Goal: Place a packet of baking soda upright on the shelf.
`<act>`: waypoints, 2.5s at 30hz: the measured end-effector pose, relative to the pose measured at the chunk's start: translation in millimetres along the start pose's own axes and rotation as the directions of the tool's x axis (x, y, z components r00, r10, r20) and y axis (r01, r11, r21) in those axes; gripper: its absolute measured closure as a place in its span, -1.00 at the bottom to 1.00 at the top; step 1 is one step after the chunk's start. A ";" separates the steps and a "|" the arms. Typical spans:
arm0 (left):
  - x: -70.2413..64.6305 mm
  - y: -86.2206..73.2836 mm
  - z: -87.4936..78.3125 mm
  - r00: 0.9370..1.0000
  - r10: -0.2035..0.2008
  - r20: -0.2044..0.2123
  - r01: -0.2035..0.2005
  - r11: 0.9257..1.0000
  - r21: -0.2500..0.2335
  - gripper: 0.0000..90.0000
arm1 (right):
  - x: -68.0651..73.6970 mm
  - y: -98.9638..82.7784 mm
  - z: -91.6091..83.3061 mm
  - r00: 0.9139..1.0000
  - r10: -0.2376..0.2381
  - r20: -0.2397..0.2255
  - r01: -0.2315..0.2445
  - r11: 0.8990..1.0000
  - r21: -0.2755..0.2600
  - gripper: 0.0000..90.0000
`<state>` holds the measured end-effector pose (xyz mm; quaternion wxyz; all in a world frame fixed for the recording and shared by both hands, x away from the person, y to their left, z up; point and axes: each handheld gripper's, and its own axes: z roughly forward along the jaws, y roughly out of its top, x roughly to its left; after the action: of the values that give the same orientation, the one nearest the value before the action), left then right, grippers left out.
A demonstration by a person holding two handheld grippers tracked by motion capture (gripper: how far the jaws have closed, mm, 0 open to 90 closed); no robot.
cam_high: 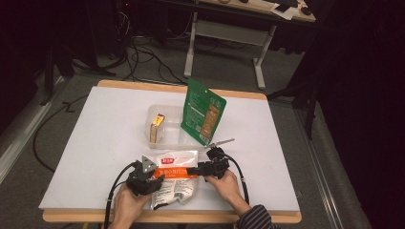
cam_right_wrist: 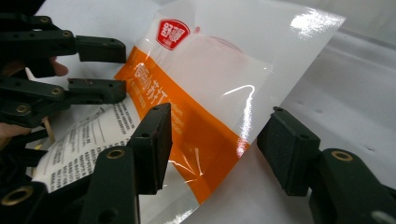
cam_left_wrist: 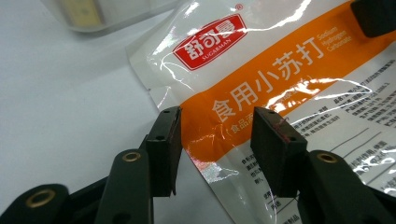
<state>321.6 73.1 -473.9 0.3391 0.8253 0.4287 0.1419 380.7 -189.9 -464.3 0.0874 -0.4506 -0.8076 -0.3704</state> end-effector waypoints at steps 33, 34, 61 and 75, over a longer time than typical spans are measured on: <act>11.7 2.1 -14.1 0.986 -0.060 0.157 0.069 0.996 -0.055 -0.36 | 27.0 7.8 -13.6 0.969 -0.239 -0.056 0.239 0.971 0.000 1.00; 12.4 2.7 -15.2 0.984 -0.061 0.166 0.072 0.996 -0.061 -0.38 | 29.5 8.9 -16.2 0.967 -0.248 -0.057 0.248 0.969 -0.003 1.00; 17.4 18.0 -41.9 0.946 0.022 0.323 0.044 0.980 -0.196 -0.56 | 68.1 24.0 -73.5 0.889 -0.450 -0.083 0.436 0.888 -0.149 1.00; 8.8 31.6 -22.9 0.918 0.097 0.384 -0.008 0.974 -0.228 -0.38 | 67.9 28.5 -82.7 0.871 -0.487 -0.057 0.471 0.864 -0.179 1.00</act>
<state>334.0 77.5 -436.2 0.5040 0.8052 0.3110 0.0298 348.1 -191.7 -358.4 -0.0035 -0.2220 -0.8565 -0.4659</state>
